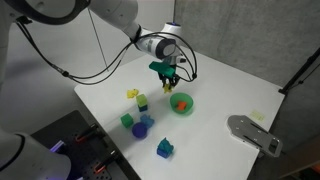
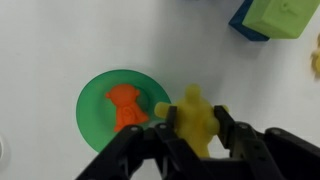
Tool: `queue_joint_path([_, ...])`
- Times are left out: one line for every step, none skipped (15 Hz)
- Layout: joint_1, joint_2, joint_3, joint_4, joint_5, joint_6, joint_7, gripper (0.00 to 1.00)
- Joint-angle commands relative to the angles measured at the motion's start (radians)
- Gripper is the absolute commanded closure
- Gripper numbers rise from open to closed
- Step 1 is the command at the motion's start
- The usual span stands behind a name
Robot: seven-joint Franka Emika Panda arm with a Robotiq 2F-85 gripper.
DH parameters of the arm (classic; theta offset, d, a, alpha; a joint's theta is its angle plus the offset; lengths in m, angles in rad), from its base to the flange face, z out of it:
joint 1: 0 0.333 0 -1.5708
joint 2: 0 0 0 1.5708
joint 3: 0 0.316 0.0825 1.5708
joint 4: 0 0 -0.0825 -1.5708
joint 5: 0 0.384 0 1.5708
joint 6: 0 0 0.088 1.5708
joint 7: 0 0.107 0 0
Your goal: Remove the yellow object from the green bowl and then put it on the yellow block
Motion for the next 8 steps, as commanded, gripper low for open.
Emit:
queue_joint_path([0.064, -0.094, -0.021, -0.146, -0.101, 0.07, 0.038, 0.84])
queue_joint_path([0.082, -0.109, -0.025, -0.174, -0.132, 0.088, 0.051, 0.84])
queue_joint_path([0.1, -0.121, -0.03, -0.2, -0.165, 0.106, 0.066, 0.84])
queue_joint_path([0.119, -0.135, -0.036, -0.227, -0.201, 0.125, 0.085, 0.84])
queue_joint_path([0.136, -0.145, -0.041, -0.249, -0.235, 0.142, 0.102, 0.84])
queue_joint_path([0.151, -0.156, -0.046, -0.27, -0.266, 0.153, 0.12, 0.84])
queue_joint_path([0.165, -0.167, -0.049, -0.288, -0.295, 0.163, 0.137, 0.84])
queue_joint_path([0.176, -0.178, -0.051, -0.308, -0.32, 0.171, 0.152, 0.84])
